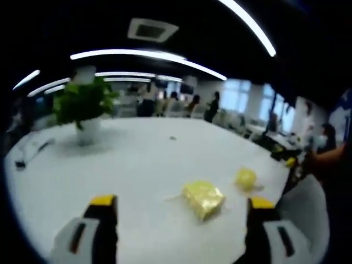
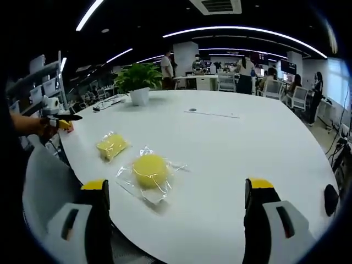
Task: Compare the silicone blocks by pressing each to a similar depth, holding the contact briefly, and releasing to observe deformation and rebound differences across the visible hardness samples.
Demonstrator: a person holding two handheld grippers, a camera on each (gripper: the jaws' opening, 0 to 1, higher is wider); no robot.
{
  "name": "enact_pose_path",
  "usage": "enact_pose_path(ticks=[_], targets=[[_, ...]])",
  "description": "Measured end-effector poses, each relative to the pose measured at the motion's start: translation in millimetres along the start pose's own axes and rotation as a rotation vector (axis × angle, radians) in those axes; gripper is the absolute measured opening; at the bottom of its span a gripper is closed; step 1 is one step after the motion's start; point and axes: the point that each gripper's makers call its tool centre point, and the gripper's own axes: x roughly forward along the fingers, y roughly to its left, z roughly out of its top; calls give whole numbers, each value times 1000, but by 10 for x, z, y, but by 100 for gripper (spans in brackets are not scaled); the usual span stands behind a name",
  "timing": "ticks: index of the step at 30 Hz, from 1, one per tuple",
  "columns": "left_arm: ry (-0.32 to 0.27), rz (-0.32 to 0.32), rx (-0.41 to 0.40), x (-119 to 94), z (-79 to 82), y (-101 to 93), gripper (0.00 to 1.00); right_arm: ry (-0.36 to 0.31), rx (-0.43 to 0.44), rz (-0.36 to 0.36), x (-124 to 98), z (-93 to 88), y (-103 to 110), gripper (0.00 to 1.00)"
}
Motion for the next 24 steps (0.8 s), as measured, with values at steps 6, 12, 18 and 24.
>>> enact_pose_path(ticks=[6, 12, 18, 24], targets=[[1, 1, -21, 8, -11, 32, 100, -8, 8, -14, -11, 4, -52, 97], [11, -7, -23, 49, -6, 22, 100, -6, 2, -16, 3, 21, -47, 97], [36, -32, -20, 124, 0, -67, 100, 2, -5, -12, 11, 2, -6, 97], [41, -62, -21, 234, 57, -176, 100, 1, -3, -14, 6, -11, 6, 97]])
